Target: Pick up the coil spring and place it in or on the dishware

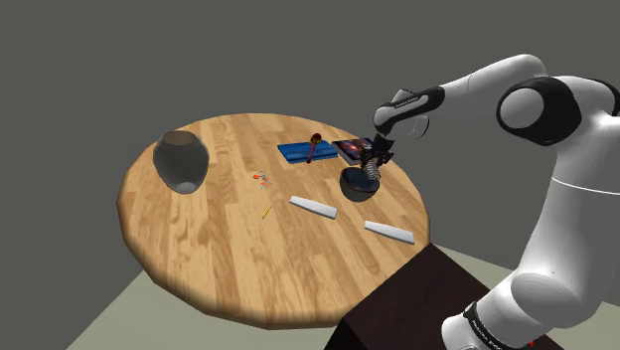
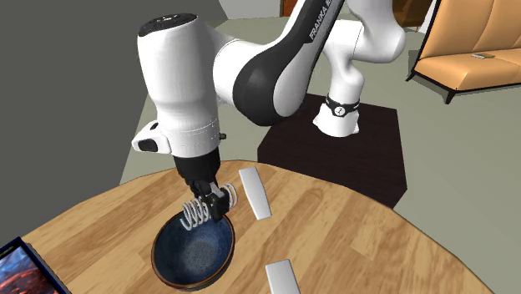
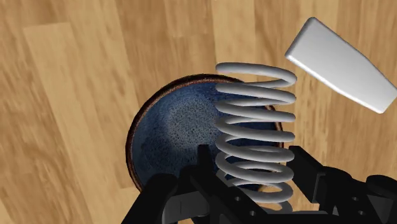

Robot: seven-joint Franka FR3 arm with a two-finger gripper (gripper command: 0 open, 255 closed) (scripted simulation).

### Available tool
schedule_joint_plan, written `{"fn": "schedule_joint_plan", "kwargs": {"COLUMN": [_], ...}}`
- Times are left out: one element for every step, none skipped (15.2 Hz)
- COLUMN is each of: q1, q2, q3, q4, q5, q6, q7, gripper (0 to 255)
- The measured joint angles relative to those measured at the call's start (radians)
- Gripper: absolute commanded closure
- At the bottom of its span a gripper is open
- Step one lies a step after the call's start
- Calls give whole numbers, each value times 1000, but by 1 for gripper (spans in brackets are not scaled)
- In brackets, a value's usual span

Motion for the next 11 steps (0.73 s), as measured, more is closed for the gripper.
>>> {"fn": "schedule_joint_plan", "kwargs": {"q1": [-13, -22, -38, -43, -47, -49, -52, -52, -54, -54, -56], "q2": [39, 75, 113, 134, 152, 161, 173, 181, 192, 200, 209], "q3": [2, 3, 4, 6, 8, 10, 11, 14, 16, 18, 19], "q4": [52, 110, 176, 203, 219, 224, 229, 226, 230, 229, 232], "q5": [8, 12, 17, 20, 23, 26, 29, 32, 35, 37, 40], "q6": [-14, -39, -68, -74, -73, -69, -63, -52, -45, -37, -30], "q7": [-11, -13, -22, -24, -27, -29, -33, -34, -36, -37, -40], "gripper": [255, 255, 255, 255, 255, 255, 255, 255, 255, 255, 255]}}
